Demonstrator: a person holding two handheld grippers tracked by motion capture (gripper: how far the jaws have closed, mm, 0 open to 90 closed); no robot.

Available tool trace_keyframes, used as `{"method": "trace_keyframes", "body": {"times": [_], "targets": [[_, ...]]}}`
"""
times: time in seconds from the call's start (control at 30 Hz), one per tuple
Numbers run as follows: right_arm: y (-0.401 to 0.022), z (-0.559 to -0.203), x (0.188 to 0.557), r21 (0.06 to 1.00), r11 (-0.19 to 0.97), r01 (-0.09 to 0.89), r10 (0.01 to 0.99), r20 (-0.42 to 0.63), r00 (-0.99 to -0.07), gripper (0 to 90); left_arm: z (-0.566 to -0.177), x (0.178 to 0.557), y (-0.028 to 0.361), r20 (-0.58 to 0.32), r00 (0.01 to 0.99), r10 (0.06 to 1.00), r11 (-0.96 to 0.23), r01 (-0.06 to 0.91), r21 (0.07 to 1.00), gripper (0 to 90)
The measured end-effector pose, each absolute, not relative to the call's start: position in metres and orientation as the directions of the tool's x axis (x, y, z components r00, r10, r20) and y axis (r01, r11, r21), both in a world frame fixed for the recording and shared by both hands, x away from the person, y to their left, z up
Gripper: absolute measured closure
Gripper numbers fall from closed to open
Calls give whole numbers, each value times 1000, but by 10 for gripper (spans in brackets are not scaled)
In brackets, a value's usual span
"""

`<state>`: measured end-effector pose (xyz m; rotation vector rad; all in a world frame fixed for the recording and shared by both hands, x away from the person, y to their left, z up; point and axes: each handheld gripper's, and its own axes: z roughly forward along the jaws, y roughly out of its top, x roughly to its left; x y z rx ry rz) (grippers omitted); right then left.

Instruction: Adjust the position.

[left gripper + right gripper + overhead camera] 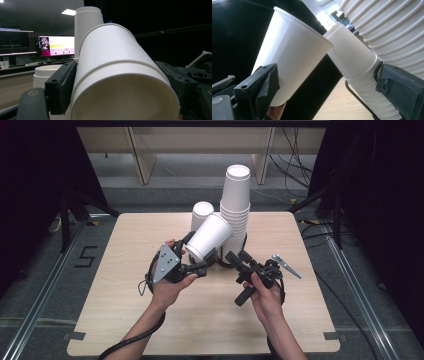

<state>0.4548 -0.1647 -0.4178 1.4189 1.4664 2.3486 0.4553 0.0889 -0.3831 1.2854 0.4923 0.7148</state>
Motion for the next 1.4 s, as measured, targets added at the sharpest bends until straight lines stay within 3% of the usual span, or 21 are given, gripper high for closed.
{"method": "trace_keyframes", "body": {"times": [1.4], "targets": [[-154, -406, 465, 647, -608, 460, 366, 742, -561, 44, -391, 451, 78, 90, 696, 712, 84, -212, 974, 213]]}}
